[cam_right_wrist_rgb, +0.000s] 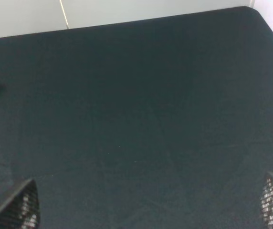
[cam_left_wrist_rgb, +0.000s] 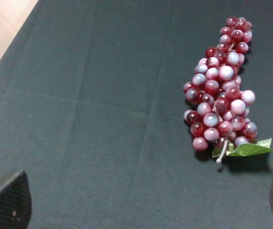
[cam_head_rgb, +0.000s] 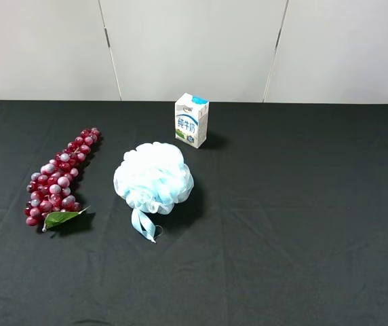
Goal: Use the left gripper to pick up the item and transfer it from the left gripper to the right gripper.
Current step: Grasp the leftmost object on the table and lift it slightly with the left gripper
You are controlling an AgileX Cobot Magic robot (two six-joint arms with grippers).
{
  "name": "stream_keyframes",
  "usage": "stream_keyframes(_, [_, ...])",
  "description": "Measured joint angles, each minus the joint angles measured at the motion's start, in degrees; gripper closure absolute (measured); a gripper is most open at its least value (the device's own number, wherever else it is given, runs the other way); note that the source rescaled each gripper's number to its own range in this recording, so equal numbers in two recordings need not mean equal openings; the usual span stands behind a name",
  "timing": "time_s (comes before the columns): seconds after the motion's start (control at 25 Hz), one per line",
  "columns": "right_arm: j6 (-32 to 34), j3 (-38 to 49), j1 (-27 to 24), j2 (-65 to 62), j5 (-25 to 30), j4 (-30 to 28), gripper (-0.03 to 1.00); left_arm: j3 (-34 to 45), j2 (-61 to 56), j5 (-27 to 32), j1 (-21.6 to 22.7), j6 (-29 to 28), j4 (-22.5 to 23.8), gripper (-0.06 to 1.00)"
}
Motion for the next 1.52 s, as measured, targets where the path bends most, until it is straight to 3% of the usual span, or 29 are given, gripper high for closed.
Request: stream_keyframes(1.52, [0.0,0.0,0.0,0.0,0.0,0.0,-0.03,0.0,0.0,0.0,0.0,0.2,0.0,-0.06])
